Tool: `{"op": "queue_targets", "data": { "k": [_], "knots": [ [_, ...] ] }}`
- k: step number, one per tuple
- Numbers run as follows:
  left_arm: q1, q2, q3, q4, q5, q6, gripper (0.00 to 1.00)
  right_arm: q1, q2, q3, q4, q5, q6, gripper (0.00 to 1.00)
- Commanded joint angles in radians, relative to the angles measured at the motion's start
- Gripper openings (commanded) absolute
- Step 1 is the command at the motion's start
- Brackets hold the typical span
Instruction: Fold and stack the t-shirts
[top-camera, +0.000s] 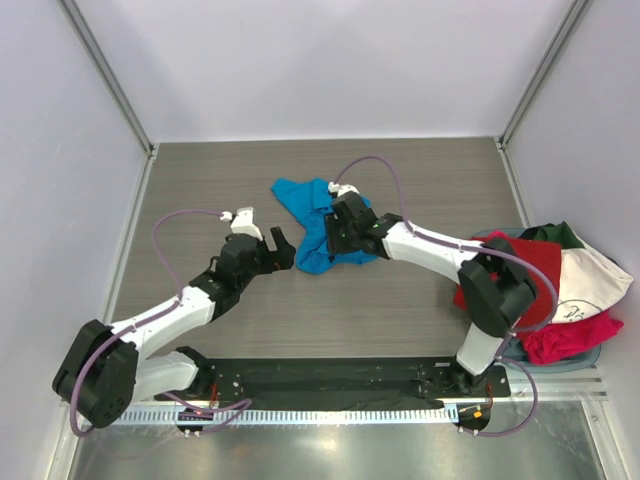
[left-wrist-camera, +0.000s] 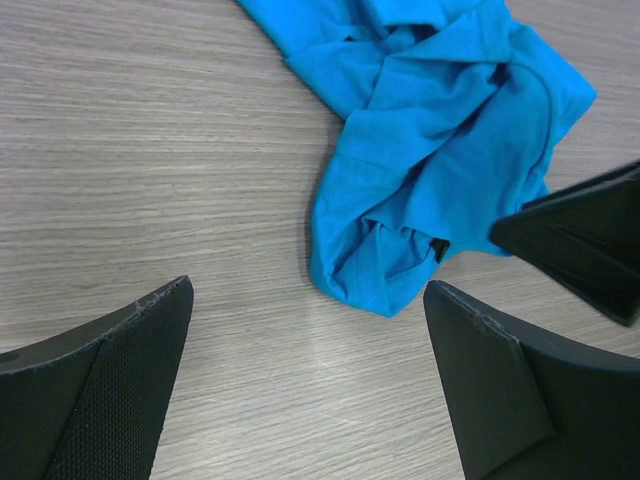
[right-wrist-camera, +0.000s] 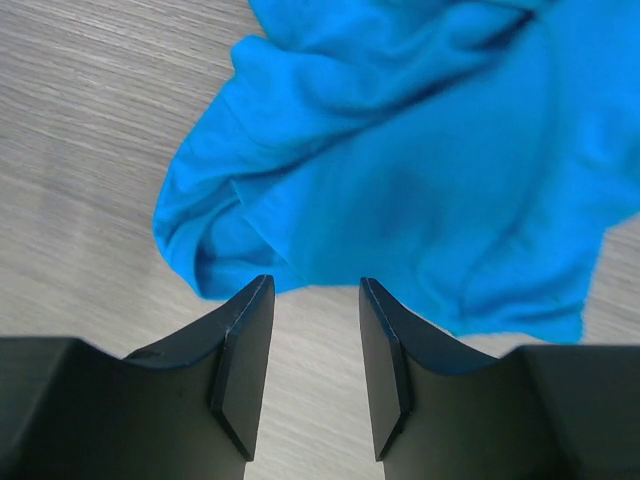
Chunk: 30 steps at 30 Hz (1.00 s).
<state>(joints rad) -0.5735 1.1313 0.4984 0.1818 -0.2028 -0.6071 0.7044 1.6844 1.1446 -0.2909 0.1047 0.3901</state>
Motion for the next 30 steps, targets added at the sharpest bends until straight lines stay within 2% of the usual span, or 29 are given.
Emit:
{"op": "queue_targets", "data": {
  "k": [1, 4, 6, 7, 8, 11, 14, 16, 19, 21, 27, 30],
  "knots": [
    [0.001, 0.033, 0.045, 0.035, -0.008, -0.006, 0.97, 0.02, 0.05, 0.079, 0.012, 0.079, -0.023, 0.46],
    [0.001, 0.053, 0.049, 0.053, 0.025, 0.003, 0.94, 0.021, 0.109, 0.107, 0.009, 0.09, -0.017, 0.47],
    [0.001, 0.062, 0.051, 0.057, 0.045, 0.012, 0.93, 0.021, 0.144, 0.119, 0.009, 0.117, -0.007, 0.4],
    [0.001, 0.065, 0.052, 0.065, 0.052, 0.013, 0.93, 0.021, 0.152, 0.122, 0.006, 0.128, -0.004, 0.36],
    [0.001, 0.067, 0.052, 0.068, 0.058, 0.015, 0.93, 0.021, 0.156, 0.119, 0.006, 0.133, -0.005, 0.23],
    [0.001, 0.081, 0.057, 0.067, 0.08, 0.02, 0.9, 0.021, 0.129, 0.097, 0.015, 0.141, -0.008, 0.01],
    [0.001, 0.082, 0.072, 0.044, 0.109, 0.02, 0.83, 0.021, 0.02, 0.031, 0.053, 0.167, 0.0, 0.01],
    [0.0, 0.082, 0.055, 0.094, 0.144, 0.027, 0.84, 0.02, -0.083, -0.003, 0.062, 0.179, 0.013, 0.01],
    [-0.002, 0.126, 0.075, 0.076, 0.163, 0.029, 0.84, 0.018, -0.216, -0.068, 0.065, 0.193, 0.032, 0.01],
    [-0.002, 0.169, 0.104, 0.064, 0.199, 0.03, 0.8, 0.015, -0.303, -0.117, 0.065, 0.184, 0.05, 0.01],
    [-0.089, 0.174, 0.13, 0.076, 0.19, 0.084, 0.79, 0.014, -0.399, -0.194, 0.058, 0.046, 0.075, 0.01],
    [-0.097, 0.22, 0.155, 0.071, 0.238, 0.073, 0.8, 0.014, -0.402, -0.192, -0.003, 0.04, 0.099, 0.01]
  ]
}}
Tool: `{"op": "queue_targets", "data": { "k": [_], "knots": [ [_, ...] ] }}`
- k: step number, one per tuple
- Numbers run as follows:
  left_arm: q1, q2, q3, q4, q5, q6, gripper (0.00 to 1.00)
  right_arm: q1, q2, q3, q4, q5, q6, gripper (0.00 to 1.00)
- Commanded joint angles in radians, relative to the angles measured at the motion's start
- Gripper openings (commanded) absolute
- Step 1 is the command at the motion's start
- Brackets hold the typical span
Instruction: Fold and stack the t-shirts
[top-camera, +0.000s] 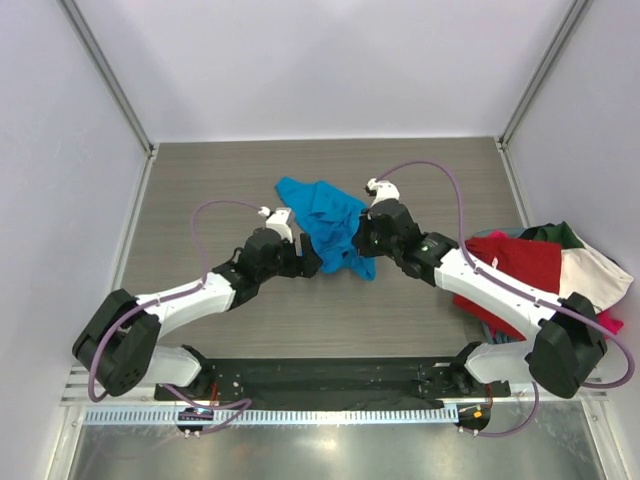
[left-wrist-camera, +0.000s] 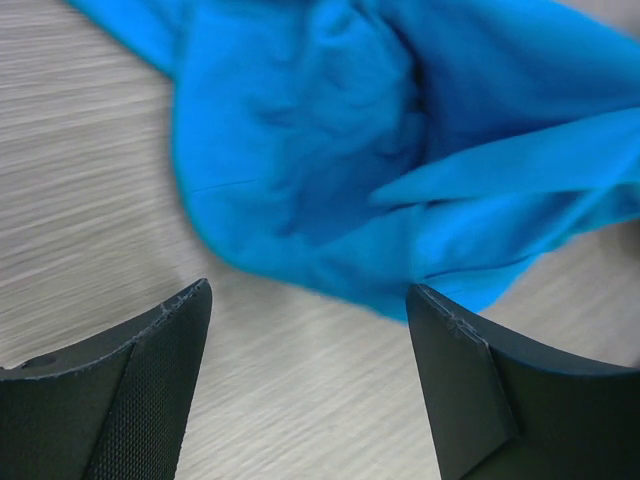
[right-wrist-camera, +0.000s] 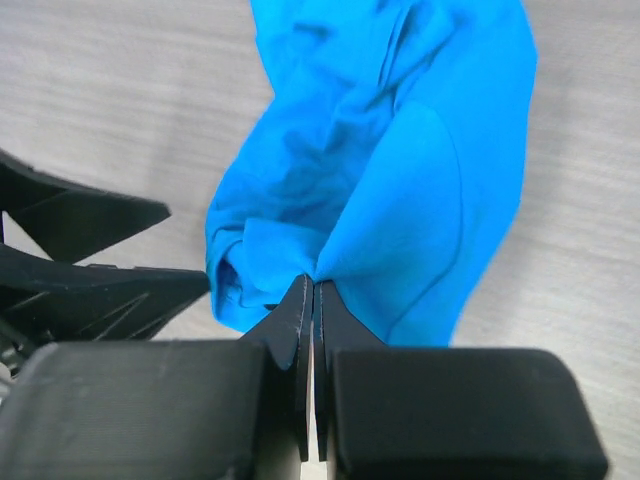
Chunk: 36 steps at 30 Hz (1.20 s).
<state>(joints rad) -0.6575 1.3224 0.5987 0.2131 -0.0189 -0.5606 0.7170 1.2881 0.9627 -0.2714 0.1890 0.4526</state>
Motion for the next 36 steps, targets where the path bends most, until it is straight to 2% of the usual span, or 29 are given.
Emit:
{"op": "queue_targets", "data": {
  "k": [1, 5, 7, 10, 12, 16, 21, 23, 25, 29, 35, 36],
  "knots": [
    [-0.013, 0.046, 0.078, 0.023, 0.065, 0.027, 0.79, 0.001, -0.007, -0.012, -0.04, -0.054, 0.044, 0.01],
    [-0.013, 0.093, 0.096, 0.006, 0.077, 0.025, 0.79, 0.001, -0.019, -0.042, -0.121, -0.115, 0.075, 0.04],
    [-0.013, 0.097, 0.098, -0.001, 0.079, 0.024, 0.78, 0.001, -0.03, -0.054, -0.149, -0.093, 0.08, 0.07],
    [-0.014, 0.087, 0.093, -0.023, 0.067, 0.013, 0.78, 0.001, -0.05, -0.084, -0.184, -0.04, 0.084, 0.36],
    [-0.014, 0.086, 0.099, -0.047, 0.047, -0.004, 0.77, 0.001, -0.055, -0.097, -0.186, -0.04, 0.075, 0.4],
    [-0.014, 0.068, 0.107, -0.165, -0.027, -0.091, 0.69, 0.001, -0.027, -0.072, -0.18, -0.056, 0.038, 0.41],
    [-0.013, 0.084, 0.11, -0.245, -0.111, -0.176, 0.69, 0.012, 0.057, 0.031, -0.166, -0.094, -0.014, 0.41],
    [-0.013, 0.11, 0.118, -0.256, -0.116, -0.191, 0.68, 0.027, 0.073, 0.08, -0.167, -0.097, -0.026, 0.41],
    [-0.013, 0.13, 0.131, -0.254, -0.104, -0.205, 0.62, 0.036, 0.097, 0.111, -0.166, -0.12, -0.045, 0.42],
    [-0.013, 0.19, 0.18, -0.273, -0.118, -0.222, 0.62, 0.05, 0.148, 0.177, -0.151, -0.151, -0.048, 0.42],
    [-0.007, 0.294, 0.263, -0.314, -0.139, -0.24, 0.57, 0.05, 0.253, 0.166, -0.089, -0.106, -0.025, 0.41],
    [-0.004, 0.322, 0.271, -0.314, -0.144, -0.245, 0.52, 0.047, 0.267, 0.163, -0.081, -0.106, -0.022, 0.4]
  ]
}}
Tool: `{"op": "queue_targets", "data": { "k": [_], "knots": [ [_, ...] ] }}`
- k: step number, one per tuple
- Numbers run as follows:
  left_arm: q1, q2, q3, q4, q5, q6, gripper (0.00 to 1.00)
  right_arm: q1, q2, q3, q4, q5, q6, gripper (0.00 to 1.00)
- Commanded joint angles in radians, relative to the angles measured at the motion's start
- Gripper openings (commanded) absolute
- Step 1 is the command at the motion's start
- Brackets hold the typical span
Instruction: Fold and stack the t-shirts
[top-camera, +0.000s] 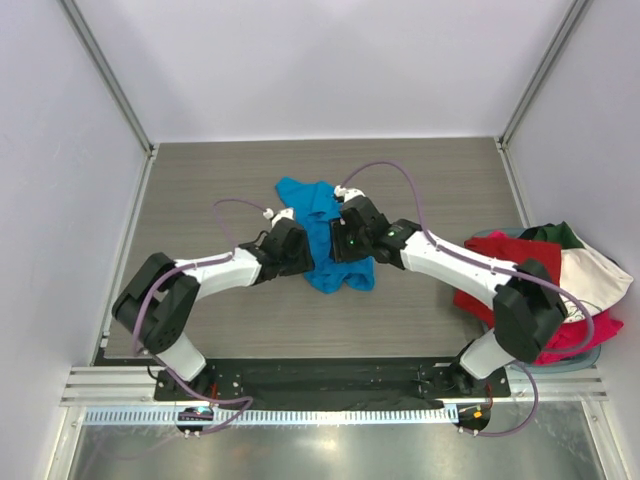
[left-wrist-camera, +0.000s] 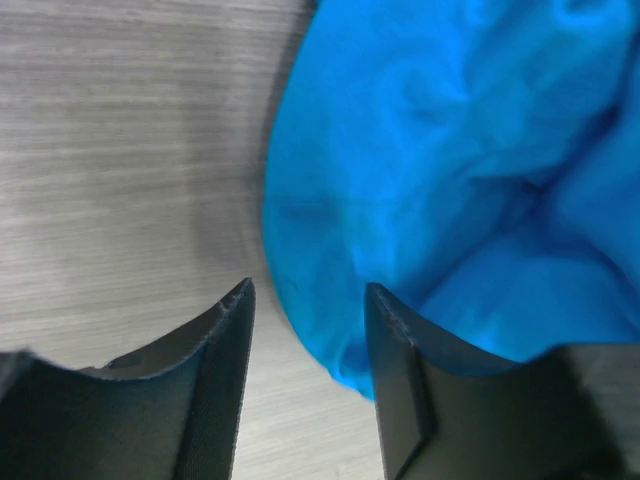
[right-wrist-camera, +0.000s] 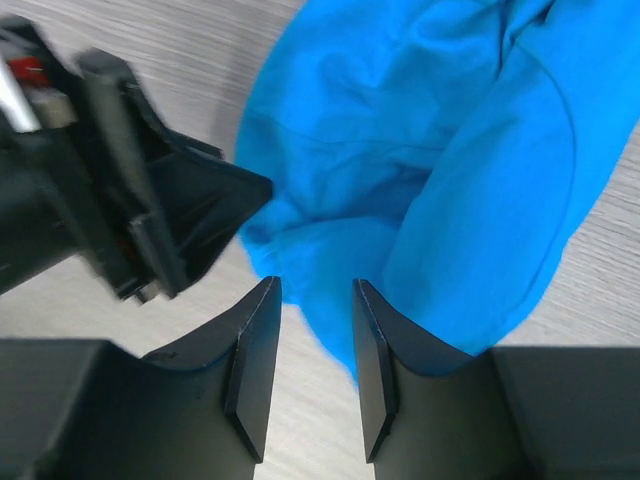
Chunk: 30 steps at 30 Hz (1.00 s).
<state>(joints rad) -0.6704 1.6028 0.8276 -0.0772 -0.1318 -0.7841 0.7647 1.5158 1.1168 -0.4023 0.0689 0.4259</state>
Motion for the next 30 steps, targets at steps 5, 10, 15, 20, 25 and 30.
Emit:
{"op": "queue_targets", "data": {
  "k": [5, 10, 15, 20, 25, 30],
  "knots": [
    [0.031, 0.108, 0.059, 0.002, -0.025, -0.064, 0.34, -0.024, 0.098, -0.061, 0.074, 0.035, 0.042, 0.38],
    [0.032, 0.121, 0.091, -0.016, -0.044, -0.047, 0.0, -0.033, 0.025, -0.181, 0.065, 0.065, 0.07, 0.35],
    [0.037, 0.059, 0.081, -0.058, -0.071, -0.03, 0.0, -0.041, -0.097, -0.284, 0.046, 0.054, 0.093, 0.38],
    [0.037, -0.076, -0.002, -0.049, -0.051, -0.015, 0.0, -0.041, -0.154, -0.299, 0.037, -0.003, 0.074, 0.38],
    [0.037, -0.152, -0.077, -0.021, -0.04, -0.001, 0.0, -0.035, -0.168, -0.207, 0.045, -0.095, 0.054, 0.43],
    [0.037, -0.133, -0.082, -0.012, 0.023, -0.003, 0.0, 0.011, -0.057, -0.085, 0.039, -0.113, 0.048, 0.45]
  ]
}}
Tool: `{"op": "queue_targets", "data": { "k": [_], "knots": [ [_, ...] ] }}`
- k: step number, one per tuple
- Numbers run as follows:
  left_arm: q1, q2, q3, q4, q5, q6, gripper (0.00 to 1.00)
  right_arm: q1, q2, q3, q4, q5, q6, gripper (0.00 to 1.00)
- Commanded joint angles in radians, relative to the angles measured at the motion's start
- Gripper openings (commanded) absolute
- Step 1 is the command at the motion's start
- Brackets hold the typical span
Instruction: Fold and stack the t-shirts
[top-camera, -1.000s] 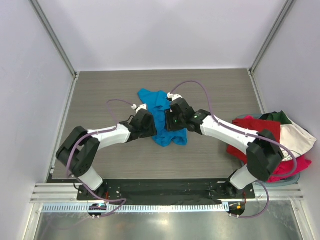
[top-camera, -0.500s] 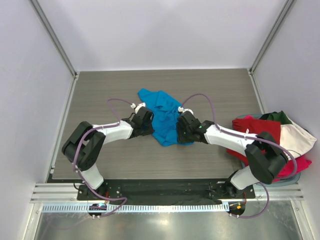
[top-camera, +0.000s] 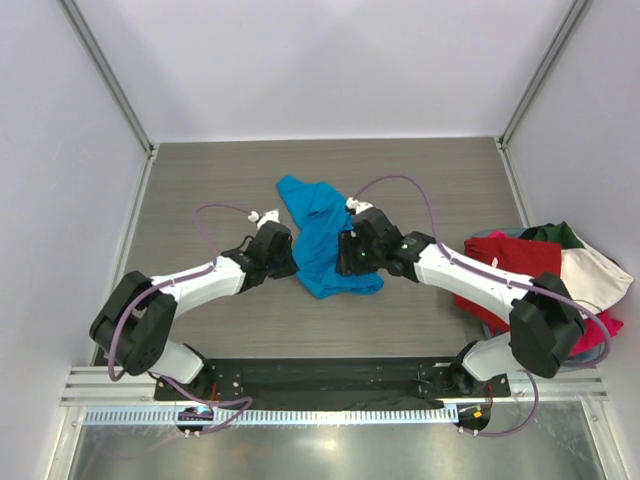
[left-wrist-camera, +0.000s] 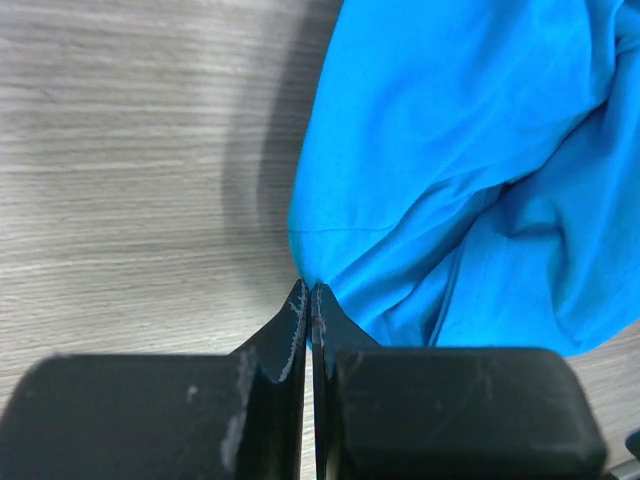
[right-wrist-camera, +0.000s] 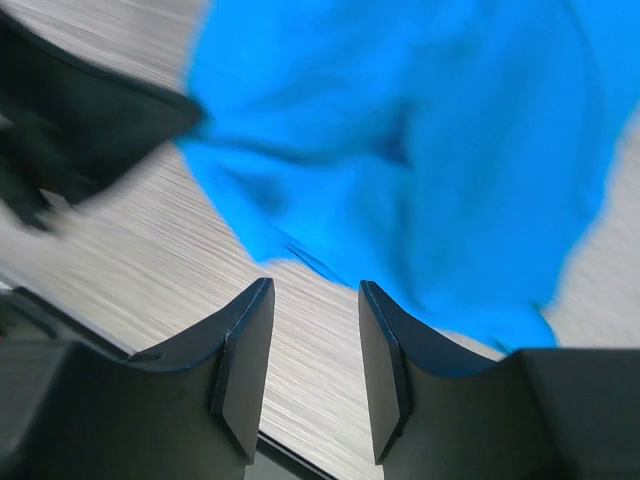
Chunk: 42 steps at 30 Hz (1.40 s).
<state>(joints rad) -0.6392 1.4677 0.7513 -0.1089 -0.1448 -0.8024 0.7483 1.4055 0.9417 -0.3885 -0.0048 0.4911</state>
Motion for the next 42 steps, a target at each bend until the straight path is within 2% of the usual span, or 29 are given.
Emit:
{"op": "queue_targets", "data": {
  "k": [1, 7, 9, 16, 21, 22, 25, 26, 30, 34, 41, 42],
  "knots": [
    [0.006, 0.003, -0.007, 0.024, 0.042, 0.012, 0.0, 0.032, 0.075, 0.12, 0.025, -0.037, -0.017, 0.45],
    [0.006, -0.032, -0.029, 0.061, 0.062, 0.006, 0.0, 0.077, 0.249, 0.193, 0.023, 0.0, 0.007, 0.44],
    [0.006, -0.044, -0.03, 0.061, 0.068, 0.009, 0.0, 0.091, 0.283, 0.2, 0.025, 0.058, 0.01, 0.44],
    [0.006, -0.063, -0.05, 0.095, 0.123, 0.003, 0.0, 0.131, 0.349, 0.218, -0.024, 0.181, 0.023, 0.45],
    [0.006, -0.052, -0.052, 0.127, 0.203, 0.003, 0.0, 0.137, 0.368, 0.216, -0.013, 0.192, 0.032, 0.45],
    [0.006, -0.055, -0.055, 0.133, 0.202, 0.003, 0.0, 0.138, 0.374, 0.22, -0.013, 0.198, 0.032, 0.44],
    [0.006, -0.064, -0.064, 0.13, 0.18, 0.003, 0.0, 0.137, 0.392, 0.223, -0.024, 0.255, 0.038, 0.29],
    [0.006, -0.066, -0.064, 0.121, 0.174, 0.005, 0.0, 0.138, 0.383, 0.22, -0.026, 0.259, 0.041, 0.24],
    [0.007, -0.055, -0.053, 0.082, 0.162, 0.011, 0.0, 0.137, 0.316, 0.192, -0.027, 0.27, 0.034, 0.16],
    [0.007, -0.029, -0.038, 0.06, 0.16, 0.009, 0.0, 0.117, 0.234, 0.172, -0.058, 0.289, 0.032, 0.01],
    [0.038, -0.044, -0.041, 0.034, 0.172, 0.015, 0.0, 0.002, 0.052, 0.134, -0.098, 0.252, 0.021, 0.01],
    [0.053, -0.055, -0.041, 0.029, 0.181, 0.02, 0.0, -0.015, 0.037, 0.128, -0.096, 0.234, 0.017, 0.06]
  ]
}}
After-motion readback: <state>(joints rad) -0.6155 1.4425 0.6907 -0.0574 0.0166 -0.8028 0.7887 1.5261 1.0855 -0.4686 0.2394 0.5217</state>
